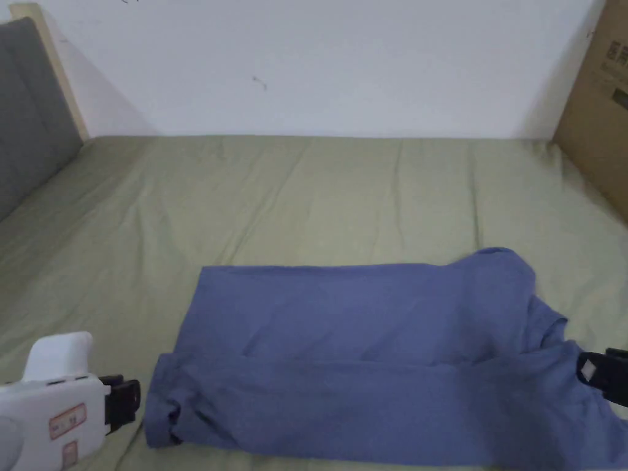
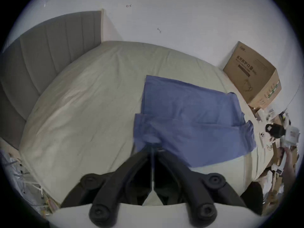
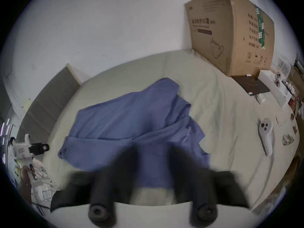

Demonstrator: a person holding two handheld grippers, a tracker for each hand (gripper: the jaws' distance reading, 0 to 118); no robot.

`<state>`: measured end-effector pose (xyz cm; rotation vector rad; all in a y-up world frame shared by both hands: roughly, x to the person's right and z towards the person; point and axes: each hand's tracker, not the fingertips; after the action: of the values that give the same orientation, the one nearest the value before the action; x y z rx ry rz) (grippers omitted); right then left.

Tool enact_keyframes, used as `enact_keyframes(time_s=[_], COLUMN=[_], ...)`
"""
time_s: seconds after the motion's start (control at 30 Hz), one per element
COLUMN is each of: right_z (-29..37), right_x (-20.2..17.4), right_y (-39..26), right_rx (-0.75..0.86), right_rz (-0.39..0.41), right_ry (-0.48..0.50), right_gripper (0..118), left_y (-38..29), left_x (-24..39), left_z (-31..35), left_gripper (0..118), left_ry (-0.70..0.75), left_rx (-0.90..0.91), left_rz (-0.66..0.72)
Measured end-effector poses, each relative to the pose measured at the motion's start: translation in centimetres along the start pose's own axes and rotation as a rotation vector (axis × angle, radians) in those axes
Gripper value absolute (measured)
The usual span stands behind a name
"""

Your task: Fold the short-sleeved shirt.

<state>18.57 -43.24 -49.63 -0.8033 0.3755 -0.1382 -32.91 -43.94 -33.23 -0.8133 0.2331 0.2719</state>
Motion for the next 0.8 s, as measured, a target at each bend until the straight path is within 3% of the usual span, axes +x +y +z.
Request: enact_keyframes(time_s=[0.2, 0.23, 0.27, 0.3, 0.33, 0.4, 0.53, 0.6, 0.63, 0.67, 0.7, 0.73, 0.77, 0.8], right_z=[1.5, 1.3, 1.3, 1.3, 1.3, 1.1, 0.6, 0.4, 0.2, 0.1, 0.1, 0.1, -0.1, -0.1], right_x=[-0.9, -0.7, -0.7, -0.6, -0.5, -0.1, 0.5, 0.8, 1.1, 1.3, 1.6, 1.8, 2.2, 2.5], right_y=[-0.6, -0.7, -0.8, -1.0, -1.2, -1.7, -2.3, -2.2, -2.3, -2.3, -2.3, -2.3, -2.4, -2.3], right_rx=[-0.001, -0.007, -0.016, -0.025, -0.036, -0.054, -0.084, -0.094, -0.097, -0.097, -0.095, -0.091, -0.086, -0.083], right_rz=[-0.021, -0.024, -0.026, -0.028, -0.030, -0.040, -0.038, -0.031, -0.033, -0.038, -0.046, -0.055, -0.060, -0.063], right_ry=[0.030, 0.033, 0.035, 0.038, 0.041, 0.044, 0.040, 0.026, 0.022, 0.020, 0.019, 0.017, 0.014, 0.012], right_gripper=[0, 0, 0, 0, 0, 0, 0, 0, 0, 0, 0, 0, 0, 0], left_y=[0.2, 0.3, 0.3, 0.3, 0.1, 0.7, -1.3, -1.9, -1.8, -1.7, -1.7, -1.5, -1.6, -1.5], left_x=[-1.0, -1.2, -1.4, -1.6, -1.5, -2.1, -1.2, -0.9, 0.0, 0.7, 1.3, 2.0, 2.8, 2.9], left_z=[-2.9, -4.1, -5.3, -6.7, -8.1, -8.9, -11.9, -12.8, -12.1, -11.4, -11.0, -10.2, -9.9, -9.6], left_gripper=[4, 35, 86, 118, 112, 112, 111, 92, 91, 79, 59, 21, 12, 6], left_ry=[-0.015, -0.003, 0.001, 0.021, 0.034, 0.077, 0.137, 0.155, 0.152, 0.119, 0.084, 0.027, 0.101, 0.072], left_rx=[-0.096, -0.106, -0.096, -0.115, -0.153, -0.133, -0.278, -0.311, -0.255, -0.236, -0.229, -0.214, -0.204, -0.193], left_rz=[0.020, 0.031, 0.044, 0.054, 0.067, 0.082, 0.083, 0.049, -0.008, -0.045, -0.074, -0.091, -0.141, -0.163])
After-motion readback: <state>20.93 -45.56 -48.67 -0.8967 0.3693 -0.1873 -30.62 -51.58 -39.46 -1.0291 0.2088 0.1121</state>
